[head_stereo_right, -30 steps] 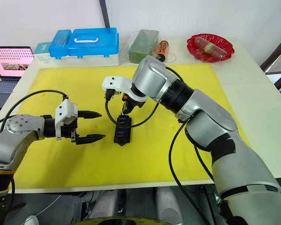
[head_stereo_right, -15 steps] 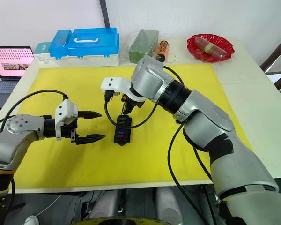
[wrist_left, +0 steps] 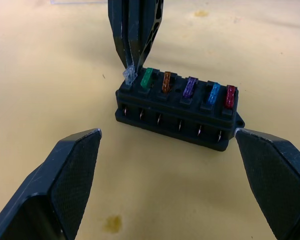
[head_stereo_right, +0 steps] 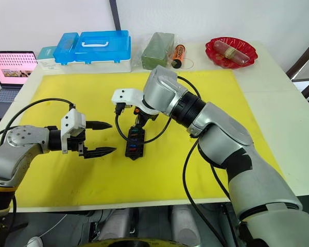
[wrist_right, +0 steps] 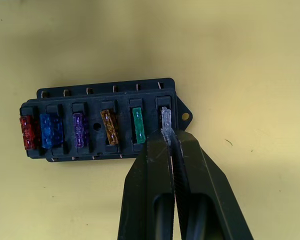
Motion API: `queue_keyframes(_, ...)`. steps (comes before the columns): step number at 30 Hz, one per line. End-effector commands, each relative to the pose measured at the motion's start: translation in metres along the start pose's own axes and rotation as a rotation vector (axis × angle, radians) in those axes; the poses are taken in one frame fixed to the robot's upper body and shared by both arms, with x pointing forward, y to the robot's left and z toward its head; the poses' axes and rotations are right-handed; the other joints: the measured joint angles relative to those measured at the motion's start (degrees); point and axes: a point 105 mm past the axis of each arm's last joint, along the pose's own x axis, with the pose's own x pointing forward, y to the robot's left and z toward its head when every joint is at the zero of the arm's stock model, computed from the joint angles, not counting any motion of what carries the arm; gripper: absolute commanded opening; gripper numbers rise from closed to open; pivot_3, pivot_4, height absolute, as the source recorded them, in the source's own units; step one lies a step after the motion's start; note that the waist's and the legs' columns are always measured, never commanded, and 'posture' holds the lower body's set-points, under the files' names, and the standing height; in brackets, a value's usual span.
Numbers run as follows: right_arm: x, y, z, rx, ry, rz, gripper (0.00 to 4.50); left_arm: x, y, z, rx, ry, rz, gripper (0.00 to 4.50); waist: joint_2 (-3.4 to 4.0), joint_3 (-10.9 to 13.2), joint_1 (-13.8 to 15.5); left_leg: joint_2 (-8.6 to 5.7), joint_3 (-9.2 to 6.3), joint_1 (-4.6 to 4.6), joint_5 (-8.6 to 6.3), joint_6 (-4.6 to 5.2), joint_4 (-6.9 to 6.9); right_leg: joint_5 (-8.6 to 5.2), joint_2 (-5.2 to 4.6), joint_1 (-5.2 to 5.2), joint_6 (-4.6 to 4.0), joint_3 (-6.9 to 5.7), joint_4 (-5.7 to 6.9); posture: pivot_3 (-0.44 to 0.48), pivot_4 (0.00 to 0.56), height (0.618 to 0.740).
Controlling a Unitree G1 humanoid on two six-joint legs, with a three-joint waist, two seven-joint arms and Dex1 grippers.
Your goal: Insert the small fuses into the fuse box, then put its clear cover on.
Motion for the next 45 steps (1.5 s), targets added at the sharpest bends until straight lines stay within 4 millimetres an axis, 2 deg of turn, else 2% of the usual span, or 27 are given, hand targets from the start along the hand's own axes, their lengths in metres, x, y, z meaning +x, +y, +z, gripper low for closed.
queue_keyframes(1,0.006,0.002,-0.001,-0.010,0.020,0.005,0.03,-0.002,-0.001,0.008,0.032,-0.020,0.008,4.50,0.00,0.0,0.0,0.00,0.00,0.00,0.00,0.00,0.00,0.00,0.00,0.00,0.00,0.00,0.00,0.000,0.150,0.740)
queue_keyframes(7,0.014,0.002,-0.006,-0.009,0.043,0.013,0.03,-0.001,-0.002,0.009,0.032,-0.021,0.011,4.50,0.00,0.0,0.0,0.00,0.00,0.01,0.00,0.00,0.00,0.00,0.00,0.00,0.00,0.00,0.02,0.000,0.150,0.740)
queue_keyframes(14,0.007,0.003,-0.002,-0.036,0.014,0.011,0.03,-0.001,-0.002,0.009,0.031,-0.022,0.011,4.50,0.00,0.0,0.0,0.00,0.00,0.01,0.00,0.00,0.01,0.00,0.00,0.00,0.00,0.00,0.02,0.000,0.150,0.740)
queue_keyframes(17,0.004,0.002,-0.001,-0.036,0.004,0.004,0.75,-0.001,-0.002,0.009,0.031,-0.023,0.011,4.50,0.00,0.0,0.0,0.00,0.00,0.01,0.00,0.00,0.00,0.00,0.00,0.00,0.00,0.00,0.02,0.000,0.150,0.740)
queue_keyframes(20,0.000,0.001,0.001,-0.025,-0.003,-0.007,1.70,-0.001,-0.001,0.009,0.031,-0.024,0.010,4.50,0.00,0.0,0.0,0.00,0.00,0.01,0.00,0.00,0.00,0.00,0.00,0.00,0.00,0.00,0.02,0.000,0.150,0.740)
queue_keyframes(26,-0.026,-0.001,0.015,-0.002,-0.086,-0.051,1.70,-0.001,0.000,0.010,0.032,-0.024,0.008,4.50,0.00,0.0,0.0,0.00,0.00,0.00,0.00,0.00,0.00,0.00,0.00,0.00,0.00,0.00,0.02,0.000,0.150,0.740)
queue_keyframes(31,-0.040,-0.004,0.016,0.027,-0.164,-0.071,1.70,-0.001,0.002,0.010,0.032,-0.023,0.010,4.50,0.01,0.0,0.0,-0.01,-0.01,0.01,0.00,0.00,0.00,0.00,0.00,0.00,0.00,-0.01,0.02,0.000,0.150,0.740)
queue_keyframes(37,-0.056,-0.002,0.030,0.016,-0.595,-0.143,1.70,-0.003,0.004,0.011,0.032,-0.023,0.018,4.50,-0.04,0.0,0.1,0.00,-0.02,0.00,0.00,0.00,-0.01,0.00,-0.02,0.02,0.00,-0.02,0.02,0.000,0.150,0.740)
queue_keyframes(41,-0.046,0.011,0.018,0.078,-0.713,-0.050,1.70,-0.004,0.004,0.011,0.031,-0.020,0.018,4.50,-0.03,0.0,0.1,-0.01,-0.01,0.00,0.00,0.00,0.01,0.01,-0.04,0.03,0.01,-0.02,0.03,0.000,0.150,0.740)
queue_keyframes(44,-0.037,0.010,0.007,0.112,-0.717,-0.072,1.70,-0.005,0.004,0.011,0.030,-0.018,0.017,4.50,-0.01,0.0,0.1,-0.01,-0.02,0.01,0.00,0.00,0.01,0.01,-0.02,0.03,0.00,-0.02,0.04,0.000,0.150,0.740)
queue_keyframes(45,-0.030,0.009,0.001,0.127,-0.715,-0.086,1.51,-0.005,0.004,0.011,0.030,-0.018,0.017,4.50,-0.01,0.0,0.0,0.00,-0.02,0.01,0.00,0.00,0.01,0.01,-0.02,0.03,0.01,-0.02,0.04,0.000,0.150,0.740)
